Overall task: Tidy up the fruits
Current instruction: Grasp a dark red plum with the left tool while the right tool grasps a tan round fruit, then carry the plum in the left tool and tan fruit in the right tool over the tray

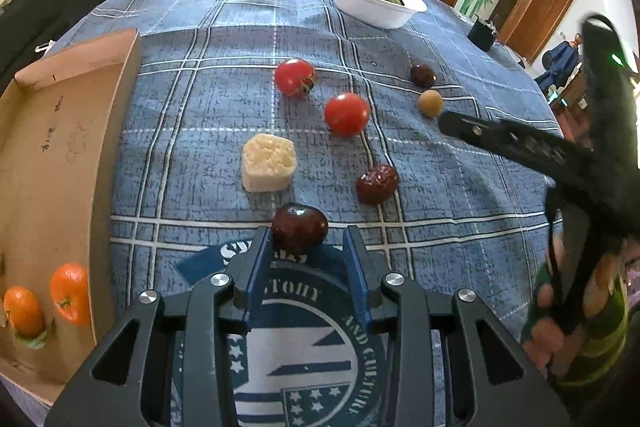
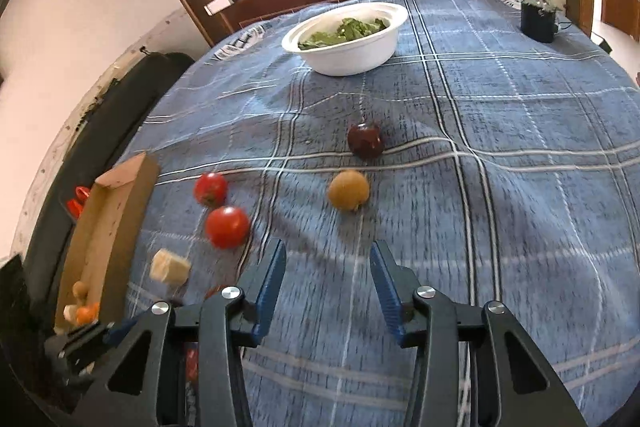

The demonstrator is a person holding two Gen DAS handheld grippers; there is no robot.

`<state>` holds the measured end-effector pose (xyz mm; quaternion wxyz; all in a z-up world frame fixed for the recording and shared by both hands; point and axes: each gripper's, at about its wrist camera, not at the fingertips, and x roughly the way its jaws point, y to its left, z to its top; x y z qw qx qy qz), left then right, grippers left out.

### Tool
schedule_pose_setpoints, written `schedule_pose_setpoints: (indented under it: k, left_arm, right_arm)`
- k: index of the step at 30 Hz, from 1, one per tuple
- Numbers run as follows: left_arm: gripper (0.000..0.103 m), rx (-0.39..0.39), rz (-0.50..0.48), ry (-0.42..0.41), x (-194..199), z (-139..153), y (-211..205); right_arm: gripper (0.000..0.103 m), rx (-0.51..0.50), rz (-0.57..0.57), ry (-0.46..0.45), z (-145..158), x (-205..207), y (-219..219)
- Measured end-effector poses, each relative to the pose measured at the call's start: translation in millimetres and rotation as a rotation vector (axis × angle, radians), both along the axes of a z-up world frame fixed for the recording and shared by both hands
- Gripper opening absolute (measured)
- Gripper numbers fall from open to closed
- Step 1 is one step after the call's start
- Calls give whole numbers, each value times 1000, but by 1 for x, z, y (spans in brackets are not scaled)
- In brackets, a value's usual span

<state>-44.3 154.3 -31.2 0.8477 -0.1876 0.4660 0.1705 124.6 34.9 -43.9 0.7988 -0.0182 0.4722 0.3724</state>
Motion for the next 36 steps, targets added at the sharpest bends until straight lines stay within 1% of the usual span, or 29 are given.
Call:
schedule_pose_setpoints:
  k: [3,5,6,8,9,10,14,22,28,31,36]
  left_arm:
    - [32,-10,13,6,0,-5,7]
    - [26,-17,23,0,-2,-8,12]
    - [23,-15,23,0,-2,-8,13]
    - [23,-19,18,-5,-2,-8,14]
    - [22,-20,17,-8,-3,-9,15]
    - [22,-22,16,-9,-3,-9,15]
    - [22,-29,21,-14,-6,-6,17]
    - [22,22,15,-38,-18,16,5]
    - [22,63,19,-61,-27,33,-2]
    - [22,67,20,-74,-31,38,-4]
    - [22,81,28,-83,-38,44,-4]
  right_arm:
    - [45,-25,-23,-4,-6,14,15]
    - [44,-36,-24,-2,-10,21,23]
    - [41,-48,-23,-5,-13,24,27]
    - [35,-62,-27,-28,-14,25,32]
    - [27,-72,-25,-37,-15,26,35]
    - [26,-80,-24,-48,-15,26,37]
    - [26,-64,-21,-43,-12,21,33]
    - [25,28,2,-35,10,-16,8]
    - [25,55,33,-50,24,-49,-5]
    - [25,44,49,-90,34,-67,-5]
    - [25,0,67,-190,48,-96,3]
